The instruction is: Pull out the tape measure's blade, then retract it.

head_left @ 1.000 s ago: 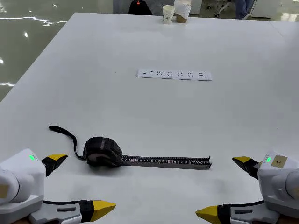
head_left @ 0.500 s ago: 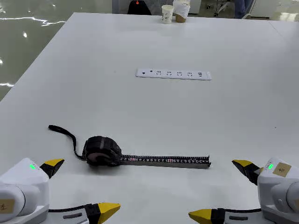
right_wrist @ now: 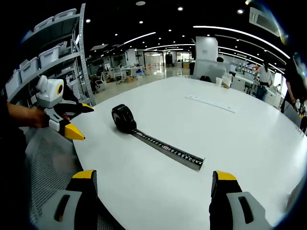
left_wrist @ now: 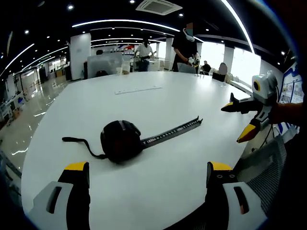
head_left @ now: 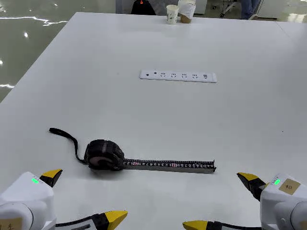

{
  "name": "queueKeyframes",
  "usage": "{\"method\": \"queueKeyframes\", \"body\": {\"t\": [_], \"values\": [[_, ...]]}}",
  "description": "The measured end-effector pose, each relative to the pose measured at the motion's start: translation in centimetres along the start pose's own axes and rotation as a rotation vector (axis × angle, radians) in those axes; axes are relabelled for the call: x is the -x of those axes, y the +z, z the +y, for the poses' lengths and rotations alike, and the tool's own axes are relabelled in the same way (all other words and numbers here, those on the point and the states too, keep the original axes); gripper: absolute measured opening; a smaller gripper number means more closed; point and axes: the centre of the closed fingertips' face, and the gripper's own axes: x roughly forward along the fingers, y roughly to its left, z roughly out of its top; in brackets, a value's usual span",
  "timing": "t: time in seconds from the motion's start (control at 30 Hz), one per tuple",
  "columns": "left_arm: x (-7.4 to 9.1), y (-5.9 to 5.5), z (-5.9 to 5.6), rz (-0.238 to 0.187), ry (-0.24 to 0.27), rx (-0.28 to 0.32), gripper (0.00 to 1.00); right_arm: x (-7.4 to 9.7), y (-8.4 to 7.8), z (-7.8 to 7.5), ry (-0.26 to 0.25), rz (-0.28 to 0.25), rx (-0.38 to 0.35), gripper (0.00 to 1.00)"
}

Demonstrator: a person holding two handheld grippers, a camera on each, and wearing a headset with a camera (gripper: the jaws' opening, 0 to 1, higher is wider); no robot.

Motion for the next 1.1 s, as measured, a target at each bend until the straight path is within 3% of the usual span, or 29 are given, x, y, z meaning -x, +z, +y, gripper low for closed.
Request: {"method": "queueKeyframes", "body": {"t": [0.13,0.33,0.53,0.8,1.1], "values": [[0.1,0.2,-0.8,-0.002,0.004,0.002,0.99,0.1,0.2,0.1,-0.036,-0.010,-0.010,0.99],[0.0,0.2,-1.2,0.014,0.016,0.031,0.99,0.0,0.4,0.5,-0.048,-0.008,-0.032,0.99],[-0.2,0.7,-1.2,0.018,0.041,0.023,0.99,0.1,0.7,0.5,-0.065,-0.016,-0.055,0.99],[-0.1,1.4,-0.9,-0.002,0.061,0.081,0.99,0.1,0.9,0.8,-0.064,-0.017,-0.056,0.99],[-0.2,1.2,-0.9,0.005,0.069,0.081,0.99,0.2,1.0,0.8,-0.065,-0.021,-0.059,0.99]]}}
